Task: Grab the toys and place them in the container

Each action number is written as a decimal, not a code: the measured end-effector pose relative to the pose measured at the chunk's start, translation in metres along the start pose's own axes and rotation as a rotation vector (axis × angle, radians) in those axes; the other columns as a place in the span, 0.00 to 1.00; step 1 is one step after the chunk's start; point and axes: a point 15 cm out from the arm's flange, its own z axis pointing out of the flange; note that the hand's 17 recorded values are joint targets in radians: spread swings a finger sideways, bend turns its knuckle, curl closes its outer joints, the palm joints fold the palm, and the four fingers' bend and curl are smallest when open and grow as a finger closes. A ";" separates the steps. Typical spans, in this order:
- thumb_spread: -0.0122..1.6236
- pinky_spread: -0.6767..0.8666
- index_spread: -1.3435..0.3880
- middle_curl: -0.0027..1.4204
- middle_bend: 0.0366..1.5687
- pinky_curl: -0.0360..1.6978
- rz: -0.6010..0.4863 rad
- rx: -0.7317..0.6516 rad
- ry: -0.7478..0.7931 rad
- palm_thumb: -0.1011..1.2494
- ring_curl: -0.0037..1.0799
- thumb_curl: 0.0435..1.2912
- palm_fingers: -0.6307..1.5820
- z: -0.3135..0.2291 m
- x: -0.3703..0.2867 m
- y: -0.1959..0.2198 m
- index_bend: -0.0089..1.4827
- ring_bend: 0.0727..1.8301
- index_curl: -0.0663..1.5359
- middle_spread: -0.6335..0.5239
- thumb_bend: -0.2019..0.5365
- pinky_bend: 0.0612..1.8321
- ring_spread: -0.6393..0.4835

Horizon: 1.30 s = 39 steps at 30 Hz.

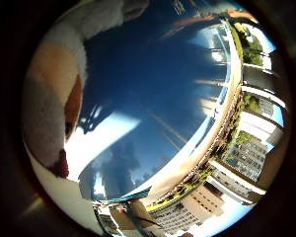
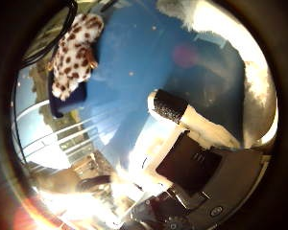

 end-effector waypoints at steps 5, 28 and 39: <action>0.62 0.60 0.44 0.59 0.66 0.39 0.044 0.060 -0.056 0.82 0.70 0.43 0.77 -0.010 0.001 -0.006 0.30 0.68 0.03 0.34 0.28 0.78 0.52; 0.68 0.54 0.21 0.79 0.73 0.46 -0.276 0.163 -0.290 0.84 0.81 0.59 0.70 -0.251 -0.189 0.054 0.62 0.75 0.03 0.32 0.26 0.84 0.45; 0.68 0.54 0.18 0.82 0.74 0.47 -0.475 0.205 -0.330 0.83 0.82 0.63 0.68 -0.309 -0.374 0.063 0.69 0.77 0.03 0.32 0.26 0.86 0.45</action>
